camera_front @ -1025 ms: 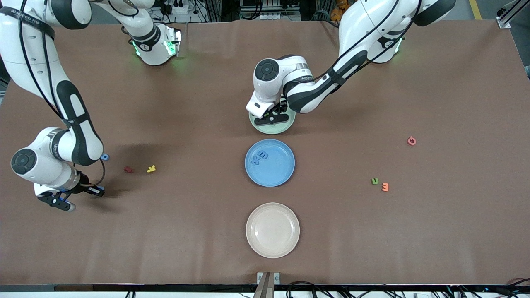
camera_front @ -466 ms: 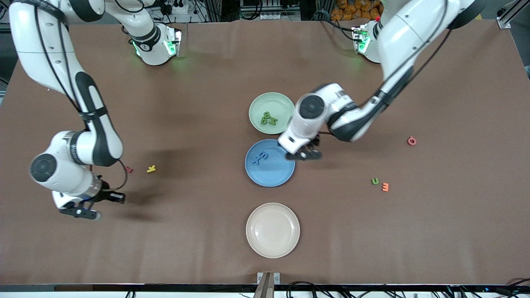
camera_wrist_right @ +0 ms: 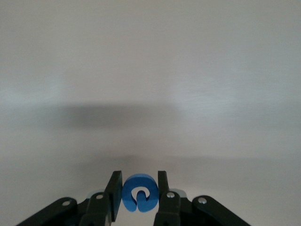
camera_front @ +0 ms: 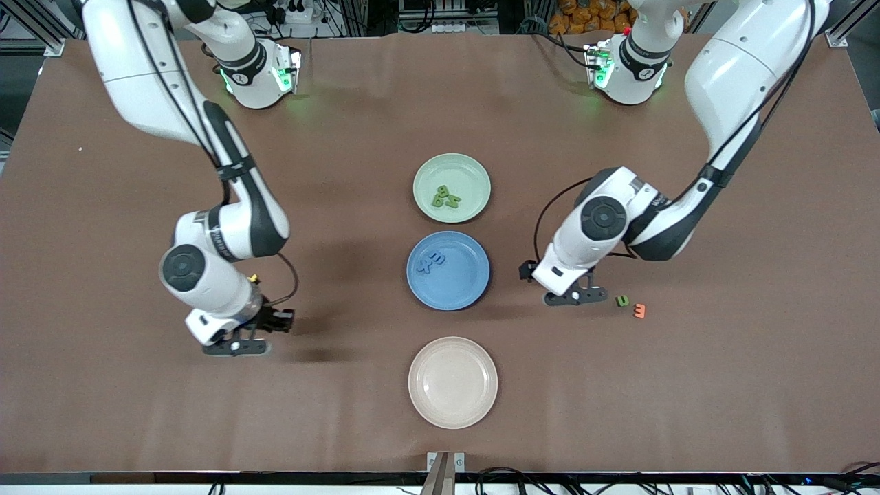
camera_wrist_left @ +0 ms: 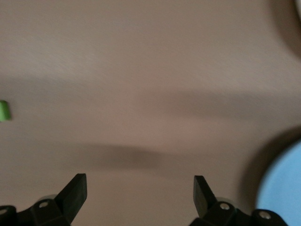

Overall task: Sort letters by color into matching plates
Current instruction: 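Grasp the blue G and carry it to the blue plate with the right gripper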

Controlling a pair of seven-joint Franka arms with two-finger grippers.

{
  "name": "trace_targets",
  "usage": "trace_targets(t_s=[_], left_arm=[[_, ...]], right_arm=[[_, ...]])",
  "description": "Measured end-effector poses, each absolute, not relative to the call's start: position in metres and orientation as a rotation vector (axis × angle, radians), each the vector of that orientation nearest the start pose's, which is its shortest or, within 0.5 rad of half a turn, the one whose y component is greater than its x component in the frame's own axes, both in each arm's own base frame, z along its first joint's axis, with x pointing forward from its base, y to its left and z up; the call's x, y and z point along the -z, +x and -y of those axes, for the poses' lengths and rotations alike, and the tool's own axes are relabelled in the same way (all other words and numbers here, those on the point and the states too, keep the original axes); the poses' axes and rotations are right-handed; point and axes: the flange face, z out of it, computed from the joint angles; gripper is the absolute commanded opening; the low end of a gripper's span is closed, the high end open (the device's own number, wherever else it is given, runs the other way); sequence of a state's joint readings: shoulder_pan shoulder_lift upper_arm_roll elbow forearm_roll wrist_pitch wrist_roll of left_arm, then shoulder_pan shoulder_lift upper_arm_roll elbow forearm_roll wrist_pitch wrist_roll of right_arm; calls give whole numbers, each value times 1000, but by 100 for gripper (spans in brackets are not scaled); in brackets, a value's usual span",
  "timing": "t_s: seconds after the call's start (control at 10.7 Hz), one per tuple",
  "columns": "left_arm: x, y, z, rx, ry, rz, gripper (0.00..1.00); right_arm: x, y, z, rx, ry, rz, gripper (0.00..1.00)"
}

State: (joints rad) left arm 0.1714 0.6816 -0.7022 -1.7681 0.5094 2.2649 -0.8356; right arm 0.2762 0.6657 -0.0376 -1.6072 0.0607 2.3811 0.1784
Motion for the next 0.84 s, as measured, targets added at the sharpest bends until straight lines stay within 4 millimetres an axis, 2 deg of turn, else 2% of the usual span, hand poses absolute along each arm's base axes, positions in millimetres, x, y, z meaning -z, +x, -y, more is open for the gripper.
trace_targets(t_s=[0.28,0.47,0.65,0.84], left_arm=[[-249,621,216,-7,-3166,238,100],[-249,629,191,-4,-3160,302,100],[-248,635,167,-9,-3151,361,100],[-243,634,156,-27,-3128,486,100]], right_arm=[[-270,664,-268,148,-3042,193,14],[-281,647,-320,155,-3000,290,14],[-286,628,-362,147,-2958,374,14],[-288,606,-402,142,-2929,463,14]])
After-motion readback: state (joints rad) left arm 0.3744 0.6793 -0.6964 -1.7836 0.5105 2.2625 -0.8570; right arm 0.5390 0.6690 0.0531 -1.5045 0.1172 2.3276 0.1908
